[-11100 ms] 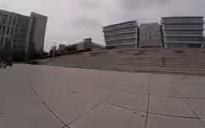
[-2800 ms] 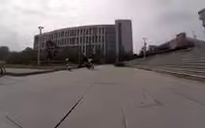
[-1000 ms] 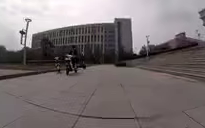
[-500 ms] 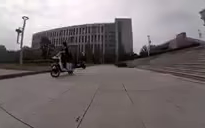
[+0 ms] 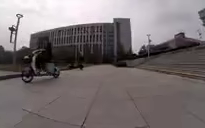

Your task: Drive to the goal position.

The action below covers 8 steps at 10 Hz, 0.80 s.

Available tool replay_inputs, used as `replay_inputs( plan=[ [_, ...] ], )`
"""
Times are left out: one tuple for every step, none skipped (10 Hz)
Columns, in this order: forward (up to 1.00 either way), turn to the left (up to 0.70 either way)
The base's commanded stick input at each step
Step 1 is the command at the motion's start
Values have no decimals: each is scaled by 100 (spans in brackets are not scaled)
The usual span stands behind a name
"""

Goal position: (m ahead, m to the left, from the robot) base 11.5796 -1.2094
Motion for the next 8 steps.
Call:
replay_inputs(
  plan=[
    [100,-22],
    [100,-13],
    [100,-2],
    [100,-5],
    [100,-35],
    [100,-10],
    [100,-3],
    [100,-15]
  ],
)
